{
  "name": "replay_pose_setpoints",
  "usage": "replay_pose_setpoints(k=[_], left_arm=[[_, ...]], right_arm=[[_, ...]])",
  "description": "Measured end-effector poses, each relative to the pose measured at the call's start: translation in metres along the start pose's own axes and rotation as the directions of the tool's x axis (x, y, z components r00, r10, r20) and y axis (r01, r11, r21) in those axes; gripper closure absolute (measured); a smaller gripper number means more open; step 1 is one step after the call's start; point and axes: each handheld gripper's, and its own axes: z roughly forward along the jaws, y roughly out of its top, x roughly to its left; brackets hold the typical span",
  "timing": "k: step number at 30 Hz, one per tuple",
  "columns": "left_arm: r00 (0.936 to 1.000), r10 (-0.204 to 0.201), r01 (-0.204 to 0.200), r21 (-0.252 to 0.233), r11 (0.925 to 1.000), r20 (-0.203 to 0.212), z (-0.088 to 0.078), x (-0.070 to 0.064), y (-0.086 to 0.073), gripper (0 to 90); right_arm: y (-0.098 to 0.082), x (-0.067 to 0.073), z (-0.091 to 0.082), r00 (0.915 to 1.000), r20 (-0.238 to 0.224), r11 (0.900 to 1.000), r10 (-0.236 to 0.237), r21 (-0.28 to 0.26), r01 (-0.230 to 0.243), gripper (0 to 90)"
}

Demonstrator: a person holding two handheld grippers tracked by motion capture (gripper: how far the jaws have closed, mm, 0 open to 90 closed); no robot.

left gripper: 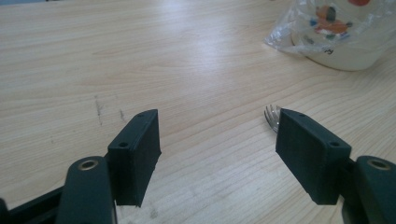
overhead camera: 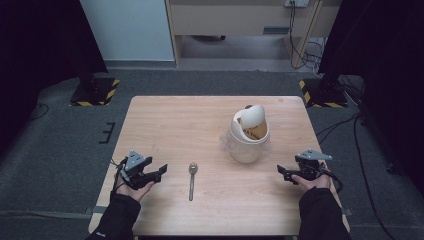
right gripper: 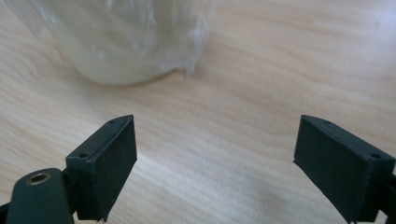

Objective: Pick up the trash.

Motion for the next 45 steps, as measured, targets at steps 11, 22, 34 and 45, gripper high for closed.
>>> replay_pose_setpoints(k=[11, 22, 34, 45], left_arm=[[0.9995, 0.004, -0.005, 0.015, 0.9999, 0.031, 0.015, -0.029, 0.006, 32.6], [0.9966, 0.063, -0.071, 0.163, 0.9840, 0.054, 0.059, -0.076, -0.008, 37.2], [0.9967, 0.079, -0.073, 0.238, 0.9685, -0.017, 0.075, -0.087, -0.019, 50.9], [0.9956, 0.093, -0.089, 0.243, 0.9660, -0.008, 0.074, -0.079, -0.018, 79.2]], right_arm=[[-0.006, 0.000, 0.008, 0.9997, 0.004, 0.998, -0.025, 0.066, 0.024, 13.4], [-0.004, 0.000, 0.006, 0.9998, 0.011, 0.999, -0.019, 0.044, 0.018, 14.8], [-0.001, 0.000, 0.006, 0.9997, 0.014, 0.999, -0.019, 0.037, 0.019, 14.8], [-0.001, 0.000, 0.006, 0.9996, 0.016, 0.999, -0.023, 0.032, 0.023, 15.1]])
